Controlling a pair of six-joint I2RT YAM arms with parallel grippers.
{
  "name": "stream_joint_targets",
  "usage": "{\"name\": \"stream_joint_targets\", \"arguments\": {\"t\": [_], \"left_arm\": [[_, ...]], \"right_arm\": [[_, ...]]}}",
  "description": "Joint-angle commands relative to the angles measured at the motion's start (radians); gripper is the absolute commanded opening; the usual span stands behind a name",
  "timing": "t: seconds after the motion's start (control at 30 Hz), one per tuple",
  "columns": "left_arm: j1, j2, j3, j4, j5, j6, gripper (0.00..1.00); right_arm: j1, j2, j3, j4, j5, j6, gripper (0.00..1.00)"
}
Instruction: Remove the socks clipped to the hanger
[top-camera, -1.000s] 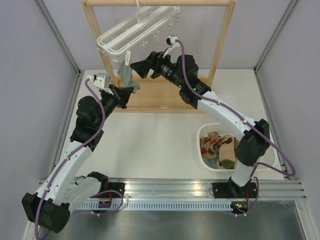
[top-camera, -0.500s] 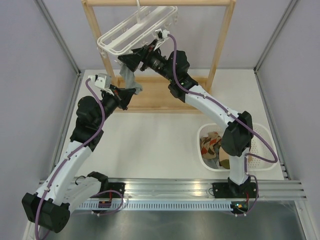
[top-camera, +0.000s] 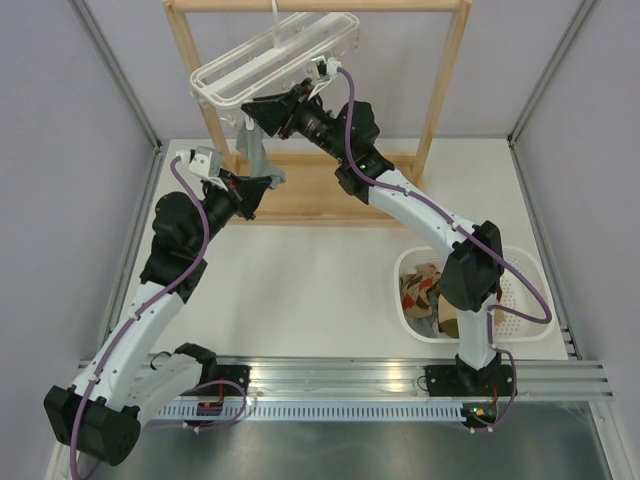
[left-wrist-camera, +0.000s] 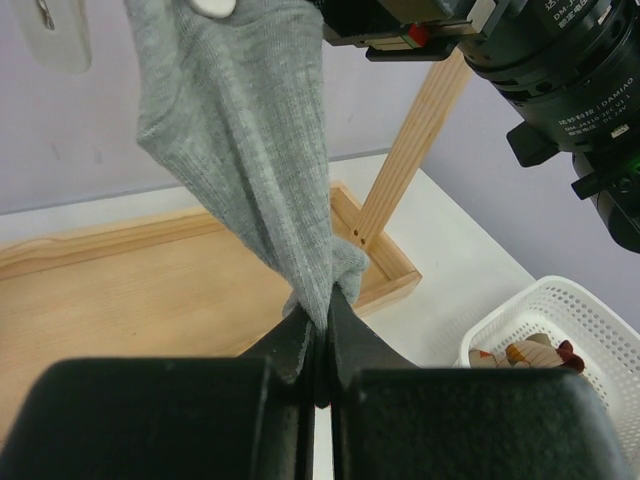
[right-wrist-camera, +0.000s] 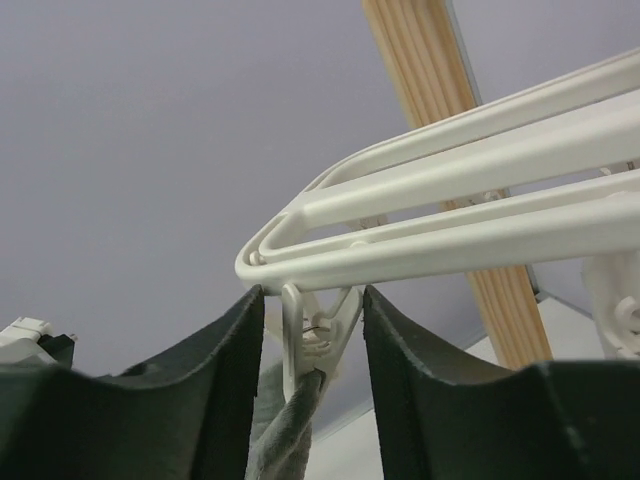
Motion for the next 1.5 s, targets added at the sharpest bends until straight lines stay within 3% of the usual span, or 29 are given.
{"name": "stream_joint_targets", "arguments": {"t": [0.0, 0.13, 0.33, 0.57, 0.77, 0.9, 1.07, 1.47], "left_arm": [[0.006, 0.002, 0.018, 0.006, 0.033, -0.029, 0.02], [0.010, 0.003, 0.018, 0.006, 0.036, -0.034, 0.02], [0.010, 0.003, 0.018, 0.006, 0.039, -0.036, 0.02], [0.013, 0.005, 0.018, 0.004, 0.038, -0.036, 0.02], [0.016, 0.006, 0.017, 0.003, 0.035, -0.037, 0.02], [0.017, 0.008, 0.017, -0.001, 0.028, -0.037, 0.02], [0.019, 0.003, 0.015, -0.005, 0.015, -0.037, 0.02], [0.020, 0.002, 0.008, -0.022, -0.028, -0.040, 0.02]], "right_arm": [[0.002, 0.004, 0.015, 0.053, -0.005, -0.005, 0.41], [0.004, 0.015, 0.030, 0.037, -0.008, -0.011, 0.18], [0.004, 0.024, 0.027, 0.030, -0.005, -0.009, 0.02], [0.004, 0.017, 0.010, 0.029, 0.000, -0.018, 0.01], [0.004, -0.010, -0.031, 0.024, 0.018, -0.037, 0.07], [0.004, -0.062, -0.096, 0.035, 0.038, -0.064, 0.30], [0.004, -0.147, -0.204, 0.017, 0.032, -0.116, 0.47], [0.004, -0.430, -0.603, -0.095, 0.166, -0.304, 0.51]]}}
